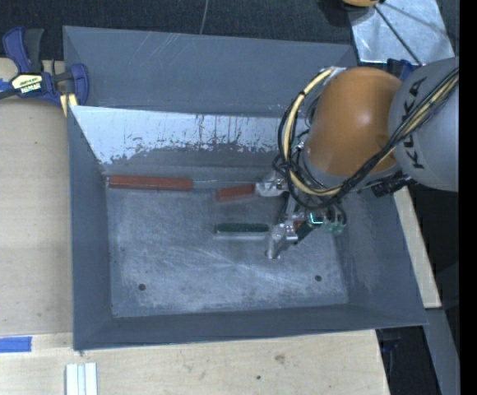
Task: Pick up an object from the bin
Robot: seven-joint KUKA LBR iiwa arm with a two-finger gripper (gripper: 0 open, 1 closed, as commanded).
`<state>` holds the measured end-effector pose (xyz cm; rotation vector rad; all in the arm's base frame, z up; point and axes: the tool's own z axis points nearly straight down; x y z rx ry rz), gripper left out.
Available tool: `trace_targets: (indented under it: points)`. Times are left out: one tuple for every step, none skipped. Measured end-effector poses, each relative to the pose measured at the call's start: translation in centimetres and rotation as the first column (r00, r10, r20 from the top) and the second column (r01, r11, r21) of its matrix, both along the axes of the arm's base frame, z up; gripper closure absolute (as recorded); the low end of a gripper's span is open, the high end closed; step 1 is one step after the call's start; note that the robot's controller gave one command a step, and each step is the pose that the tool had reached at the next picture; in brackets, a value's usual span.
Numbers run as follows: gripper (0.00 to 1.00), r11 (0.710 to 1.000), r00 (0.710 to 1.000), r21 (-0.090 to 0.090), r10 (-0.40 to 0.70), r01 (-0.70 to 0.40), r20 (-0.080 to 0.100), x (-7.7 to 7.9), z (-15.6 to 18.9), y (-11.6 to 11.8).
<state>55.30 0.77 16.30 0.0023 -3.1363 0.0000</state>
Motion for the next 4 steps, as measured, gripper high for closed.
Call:
trace_targets:
  points:
    - [0.00,1.000,1.000,0.000,0.000,0.000,0.009,0.2,0.4,0.0]
    - [1.00,0.998,0.997,0.002,-0.069,0.069,0.031,2.9,-8.5,-0.1]
    - [1.00,0.998,0.997,0.002,-0.069,0.069,0.031,2.9,-8.5,-0.1]
    - [1.00,0.998,0.998,0.002,-0.058,0.058,0.018,3.8,9.4,0.1]
